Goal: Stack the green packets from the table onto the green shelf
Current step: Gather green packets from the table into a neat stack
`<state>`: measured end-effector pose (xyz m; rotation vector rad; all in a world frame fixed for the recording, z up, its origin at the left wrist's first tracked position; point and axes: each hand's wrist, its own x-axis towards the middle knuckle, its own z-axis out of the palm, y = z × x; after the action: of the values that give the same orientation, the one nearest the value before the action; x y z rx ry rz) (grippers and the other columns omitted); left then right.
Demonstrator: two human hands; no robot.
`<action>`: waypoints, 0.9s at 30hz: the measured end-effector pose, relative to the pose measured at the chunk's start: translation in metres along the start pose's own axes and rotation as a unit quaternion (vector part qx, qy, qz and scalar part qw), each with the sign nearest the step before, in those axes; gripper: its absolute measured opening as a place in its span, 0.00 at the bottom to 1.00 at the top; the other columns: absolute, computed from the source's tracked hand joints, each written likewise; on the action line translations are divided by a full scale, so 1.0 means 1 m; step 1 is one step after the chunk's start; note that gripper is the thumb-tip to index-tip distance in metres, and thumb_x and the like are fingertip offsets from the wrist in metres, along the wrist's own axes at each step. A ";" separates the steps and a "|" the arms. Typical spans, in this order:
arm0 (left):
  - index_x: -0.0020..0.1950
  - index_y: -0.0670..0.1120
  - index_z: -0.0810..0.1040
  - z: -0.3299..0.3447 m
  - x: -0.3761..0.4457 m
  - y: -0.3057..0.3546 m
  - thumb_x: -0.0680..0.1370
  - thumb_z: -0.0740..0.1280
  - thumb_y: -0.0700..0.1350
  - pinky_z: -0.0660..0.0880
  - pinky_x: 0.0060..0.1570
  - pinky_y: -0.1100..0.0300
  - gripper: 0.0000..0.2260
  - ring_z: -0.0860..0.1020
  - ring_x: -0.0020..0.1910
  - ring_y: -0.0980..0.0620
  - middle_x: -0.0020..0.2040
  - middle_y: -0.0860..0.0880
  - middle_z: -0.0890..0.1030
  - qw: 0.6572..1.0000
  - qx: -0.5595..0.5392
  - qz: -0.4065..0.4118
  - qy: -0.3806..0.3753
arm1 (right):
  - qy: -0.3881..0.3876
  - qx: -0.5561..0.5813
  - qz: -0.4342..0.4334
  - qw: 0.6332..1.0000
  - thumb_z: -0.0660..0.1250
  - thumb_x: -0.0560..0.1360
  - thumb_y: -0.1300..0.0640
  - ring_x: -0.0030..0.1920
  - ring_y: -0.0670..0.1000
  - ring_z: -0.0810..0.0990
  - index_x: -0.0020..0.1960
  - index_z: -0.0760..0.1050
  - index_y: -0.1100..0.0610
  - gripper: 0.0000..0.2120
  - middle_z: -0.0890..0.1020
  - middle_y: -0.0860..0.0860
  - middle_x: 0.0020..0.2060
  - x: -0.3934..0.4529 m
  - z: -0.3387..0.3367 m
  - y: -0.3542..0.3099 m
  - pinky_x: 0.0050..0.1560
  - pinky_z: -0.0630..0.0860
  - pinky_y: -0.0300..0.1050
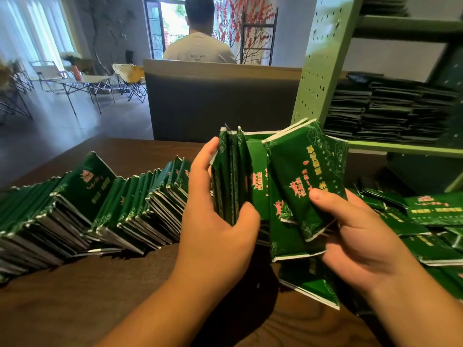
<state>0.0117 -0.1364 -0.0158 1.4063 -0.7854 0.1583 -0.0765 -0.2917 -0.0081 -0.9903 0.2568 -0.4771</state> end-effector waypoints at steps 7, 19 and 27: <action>0.77 0.55 0.62 0.000 -0.002 0.004 0.74 0.67 0.28 0.71 0.57 0.77 0.37 0.76 0.62 0.69 0.61 0.72 0.76 1.000 0.005 0.002 -0.016 | -0.069 -0.014 0.001 0.998 0.89 0.42 0.53 0.48 0.61 0.87 0.50 0.86 0.58 0.37 0.86 0.63 0.51 -0.007 0.000 -0.001 0.41 0.83 0.56; 0.60 0.61 0.71 0.006 0.003 0.024 0.75 0.68 0.49 0.74 0.33 0.77 0.16 0.82 0.38 0.67 0.39 0.65 0.84 0.971 -0.161 -0.170 -0.058 | -0.216 0.108 0.104 0.965 0.81 0.67 0.61 0.65 0.65 0.79 0.73 0.69 0.65 0.38 0.71 0.68 0.71 -0.008 -0.008 -0.005 0.56 0.80 0.61; 0.40 0.46 0.85 -0.002 0.000 0.033 0.69 0.69 0.52 0.80 0.32 0.54 0.10 0.78 0.35 0.45 0.36 0.44 0.82 0.818 -0.457 -0.341 -0.081 | -0.143 0.081 0.108 0.980 0.88 0.50 0.60 0.65 0.67 0.78 0.65 0.79 0.63 0.44 0.79 0.66 0.65 -0.008 -0.003 -0.006 0.56 0.80 0.66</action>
<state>-0.0053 -0.1283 0.0113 0.6836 -0.3397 -0.8198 -0.0864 -0.2926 -0.0046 -0.8473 0.0630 -0.1518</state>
